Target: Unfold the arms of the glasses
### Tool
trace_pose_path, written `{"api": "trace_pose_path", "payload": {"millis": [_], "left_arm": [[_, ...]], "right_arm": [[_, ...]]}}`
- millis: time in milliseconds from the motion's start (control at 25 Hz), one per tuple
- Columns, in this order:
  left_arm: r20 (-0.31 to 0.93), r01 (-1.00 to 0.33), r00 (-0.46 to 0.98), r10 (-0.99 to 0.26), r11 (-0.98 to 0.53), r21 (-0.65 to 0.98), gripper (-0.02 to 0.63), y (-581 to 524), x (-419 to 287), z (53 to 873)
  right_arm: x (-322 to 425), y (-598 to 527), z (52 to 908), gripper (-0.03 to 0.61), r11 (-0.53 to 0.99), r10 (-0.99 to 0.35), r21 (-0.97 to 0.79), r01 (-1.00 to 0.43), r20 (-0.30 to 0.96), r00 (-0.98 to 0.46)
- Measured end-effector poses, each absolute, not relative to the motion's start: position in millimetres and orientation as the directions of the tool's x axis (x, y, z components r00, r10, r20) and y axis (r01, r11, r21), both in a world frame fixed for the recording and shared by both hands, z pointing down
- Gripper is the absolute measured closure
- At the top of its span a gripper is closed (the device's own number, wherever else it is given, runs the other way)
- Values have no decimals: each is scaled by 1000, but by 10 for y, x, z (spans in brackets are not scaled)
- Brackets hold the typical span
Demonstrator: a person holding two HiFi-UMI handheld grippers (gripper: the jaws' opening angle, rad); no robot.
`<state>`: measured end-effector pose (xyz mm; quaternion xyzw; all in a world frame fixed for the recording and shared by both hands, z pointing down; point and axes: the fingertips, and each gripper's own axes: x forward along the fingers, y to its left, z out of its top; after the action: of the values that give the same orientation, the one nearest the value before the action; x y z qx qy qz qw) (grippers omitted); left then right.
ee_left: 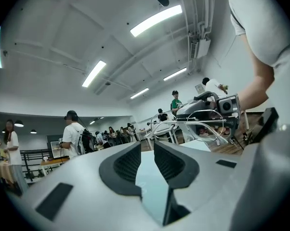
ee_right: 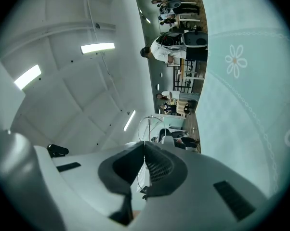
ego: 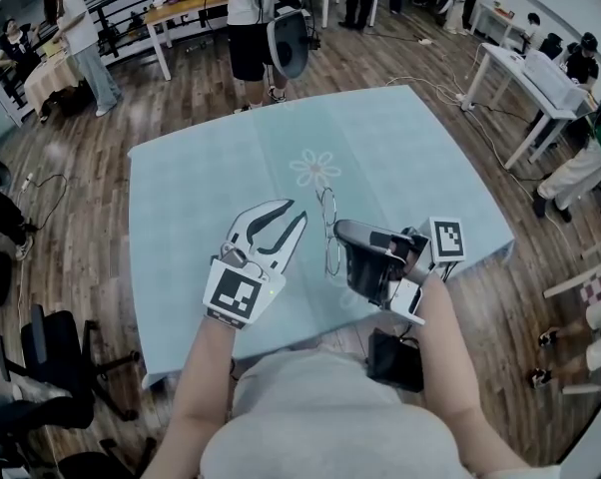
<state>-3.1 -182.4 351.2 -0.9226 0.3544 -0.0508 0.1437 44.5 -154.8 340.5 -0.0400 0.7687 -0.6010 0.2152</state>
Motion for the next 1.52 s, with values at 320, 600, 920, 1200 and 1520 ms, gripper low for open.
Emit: {"api": "trace_pose_path", "payload": {"millis": [320,600,920,1200,1520], "left_arm": [[31,-549,756,-654,-659,-515,525,-1937,71,3544],[78,-410,760,-645,-569,-713,525,-1951,193,3578],[103,-358,749,-655,-530,-769,578,-1976,257,3633],[99,-364,728,-678,-505,-782,580,-2021,227,3621],[98,-387,704,-703,-496,-777,580,-2057,119,3650]], "right_arm": [[416,-1491,3345,566,260,-293,-939,224,-298,-909],[362,-1467,3431,566,230,-289,-947,224,-286,-914],[396,-1504,3476,566,212,-307,-951,224,-282,-909],[440,-1561,3460,566,213,-324,-953,214,-275,-905],[448,-1622,3501,566,199,-337,-957,209,-267,-903]]}}
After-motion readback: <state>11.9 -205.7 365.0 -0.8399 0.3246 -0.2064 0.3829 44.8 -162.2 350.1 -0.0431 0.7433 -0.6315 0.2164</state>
